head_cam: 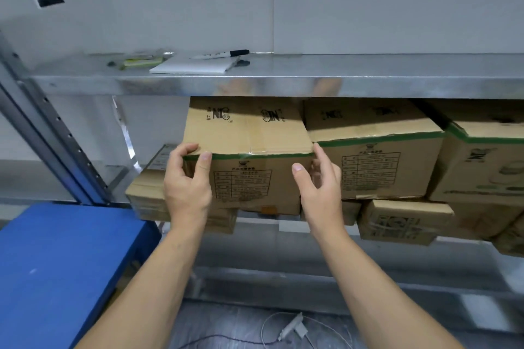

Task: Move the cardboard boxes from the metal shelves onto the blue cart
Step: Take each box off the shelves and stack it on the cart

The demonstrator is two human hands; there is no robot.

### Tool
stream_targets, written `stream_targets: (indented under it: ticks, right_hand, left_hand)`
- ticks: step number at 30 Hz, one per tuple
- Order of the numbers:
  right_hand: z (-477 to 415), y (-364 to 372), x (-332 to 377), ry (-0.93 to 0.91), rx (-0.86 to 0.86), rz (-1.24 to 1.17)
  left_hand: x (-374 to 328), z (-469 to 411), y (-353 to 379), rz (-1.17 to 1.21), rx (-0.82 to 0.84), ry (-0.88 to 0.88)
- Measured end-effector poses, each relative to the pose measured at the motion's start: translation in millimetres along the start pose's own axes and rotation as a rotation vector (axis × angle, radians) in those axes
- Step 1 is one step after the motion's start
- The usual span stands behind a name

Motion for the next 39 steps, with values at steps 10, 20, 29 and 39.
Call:
stream_targets:
  ticks: [10,20,29,39]
  right_hand:
    - [31.4,40.3,21.1,-0.06,0.248,-0.13]
    - [76.9,98.5,47.8,-0.105,0.413,-0.188]
    - [121.7,195.0,74.7,-0.106,0.554,-0.211]
    - [198.9,333.6,79.3,-0.112,0.867,-0.162]
  left_hand:
    - [-17.8,45.8,-79.9,-0.033,-0.183,-0.004]
    - [-34.0,90.0,-173.0,-0.05,-0.409,0.027]
    - [-25.2,113.7,-271.5,-0.134,-0.634,-0.009]
    - [17.8,127.6,-393.4,-0.306,-0.773,-0.149]
Point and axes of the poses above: each hand's wrist, its own z-axis away from the middle knuckle, its own y-axis out of the palm, x = y × z, the point moved 10 cm from there along -z, towards the middle knuckle, and after that the axes turned 1 degree about z, right-handed, at the moved point
